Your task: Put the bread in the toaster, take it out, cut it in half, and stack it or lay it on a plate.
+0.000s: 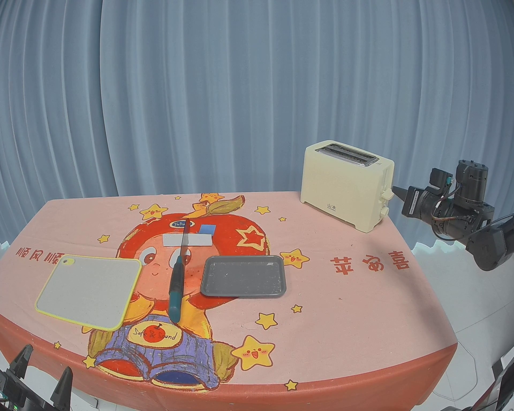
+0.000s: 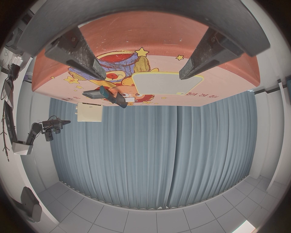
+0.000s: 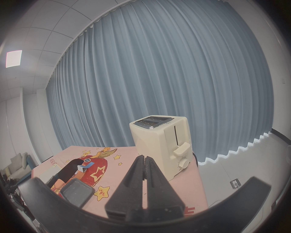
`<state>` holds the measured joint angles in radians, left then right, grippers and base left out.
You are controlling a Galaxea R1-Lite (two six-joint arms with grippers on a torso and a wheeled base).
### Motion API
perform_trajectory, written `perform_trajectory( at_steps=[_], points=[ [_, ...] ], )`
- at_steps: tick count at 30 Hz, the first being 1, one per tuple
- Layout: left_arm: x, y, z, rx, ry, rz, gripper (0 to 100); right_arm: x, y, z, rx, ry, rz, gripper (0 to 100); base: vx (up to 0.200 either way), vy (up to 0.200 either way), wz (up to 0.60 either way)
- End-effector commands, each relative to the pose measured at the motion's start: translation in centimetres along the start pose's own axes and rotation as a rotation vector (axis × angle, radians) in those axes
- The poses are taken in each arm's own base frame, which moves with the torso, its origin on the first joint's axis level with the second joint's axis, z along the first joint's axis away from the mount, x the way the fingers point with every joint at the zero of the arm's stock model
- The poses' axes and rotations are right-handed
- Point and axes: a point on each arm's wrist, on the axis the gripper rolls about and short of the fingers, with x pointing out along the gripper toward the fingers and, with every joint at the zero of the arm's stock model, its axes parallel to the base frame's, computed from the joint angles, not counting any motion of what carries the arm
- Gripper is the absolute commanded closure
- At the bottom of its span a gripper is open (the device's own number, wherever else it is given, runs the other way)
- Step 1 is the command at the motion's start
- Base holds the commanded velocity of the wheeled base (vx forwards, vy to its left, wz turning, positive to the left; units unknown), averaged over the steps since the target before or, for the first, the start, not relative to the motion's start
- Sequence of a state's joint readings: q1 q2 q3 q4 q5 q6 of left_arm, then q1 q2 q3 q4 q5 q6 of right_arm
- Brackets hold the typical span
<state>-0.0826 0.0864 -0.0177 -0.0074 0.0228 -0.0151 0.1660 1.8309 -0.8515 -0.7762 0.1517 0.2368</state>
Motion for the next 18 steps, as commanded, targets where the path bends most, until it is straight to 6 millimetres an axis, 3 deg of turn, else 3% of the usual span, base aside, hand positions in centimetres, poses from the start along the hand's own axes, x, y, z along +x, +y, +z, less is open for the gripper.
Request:
perform_trajectory(
  at_steps=[1,18],
  points=[
    [0.13,0.01,-0.49,0.0,0.018,0.0,0,-0.22,0.1,0.08,-0.001,-0.002,0.002,100,0.0,0.0,0.0],
    [0.13,0.01,-0.49,0.0,0.018,0.0,0,-0.06,0.94,-0.75,-0.004,0.027,0.026,100,0.0,0.0,0.0]
  ],
)
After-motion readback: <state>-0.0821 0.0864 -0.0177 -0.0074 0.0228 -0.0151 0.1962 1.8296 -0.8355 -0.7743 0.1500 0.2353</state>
